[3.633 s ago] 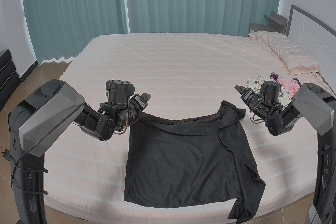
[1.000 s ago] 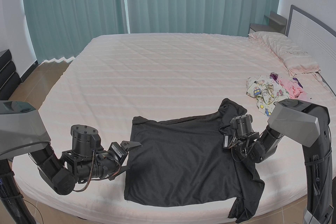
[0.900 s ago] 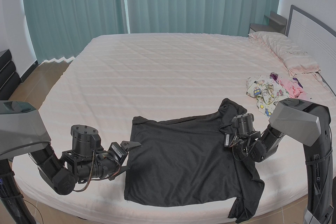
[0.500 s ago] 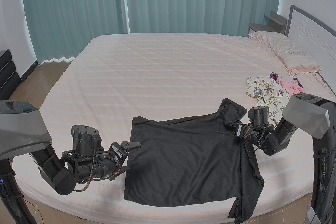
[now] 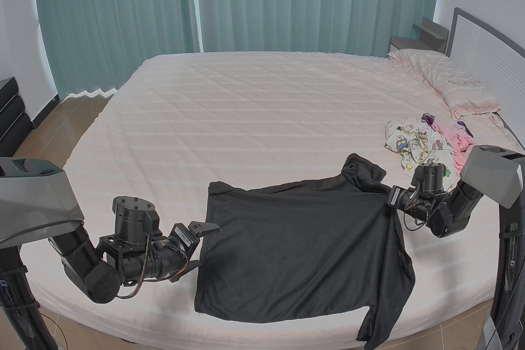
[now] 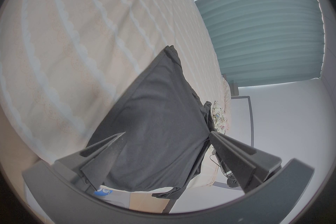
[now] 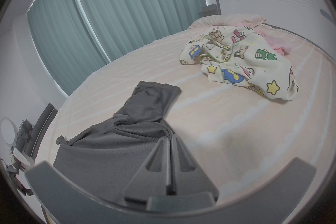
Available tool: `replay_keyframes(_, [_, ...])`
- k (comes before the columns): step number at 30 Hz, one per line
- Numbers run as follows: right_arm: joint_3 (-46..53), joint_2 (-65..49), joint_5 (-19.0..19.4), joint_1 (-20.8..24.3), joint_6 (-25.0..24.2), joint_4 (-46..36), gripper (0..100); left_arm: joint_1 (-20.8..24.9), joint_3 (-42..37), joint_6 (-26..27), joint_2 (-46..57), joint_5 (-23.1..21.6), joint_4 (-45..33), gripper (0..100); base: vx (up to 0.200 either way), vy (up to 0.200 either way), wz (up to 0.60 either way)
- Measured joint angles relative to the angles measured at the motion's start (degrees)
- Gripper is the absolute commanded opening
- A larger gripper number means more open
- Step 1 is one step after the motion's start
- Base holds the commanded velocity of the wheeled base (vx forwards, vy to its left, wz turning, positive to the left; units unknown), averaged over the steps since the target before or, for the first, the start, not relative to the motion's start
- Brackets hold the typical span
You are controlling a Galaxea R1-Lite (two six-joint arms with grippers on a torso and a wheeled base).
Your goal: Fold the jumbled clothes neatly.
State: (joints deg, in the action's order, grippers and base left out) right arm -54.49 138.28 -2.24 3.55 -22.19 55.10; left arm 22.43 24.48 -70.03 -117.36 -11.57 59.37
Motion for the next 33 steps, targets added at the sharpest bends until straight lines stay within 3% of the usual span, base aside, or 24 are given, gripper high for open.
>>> replay_keyframes(5, [-0.30,0.76,4.29,-3.11,-1.84,0.10,0,-0.09,0.05,0.00,-0.23,-0.02,0.02,100,0.000,0.000,0.00])
replay_keyframes(6, [-0.33,0.91,4.84,-3.60,-2.72,0.10,100,-0.13,0.05,0.00,-0.30,-0.02,0.00,100,0.000,0.000,0.00])
replay_keyframes(20, [0.30,2.57,7.83,-6.02,-4.68,2.60,100,-0.61,0.22,0.32,-1.80,-0.02,0.55,100,0.000,0.000,0.00])
replay_keyframes(33, [2.88,3.29,7.83,-6.13,-4.69,9.63,100,-0.63,-0.21,0.38,-3.17,0.09,3.12,100,0.000,0.000,0.00])
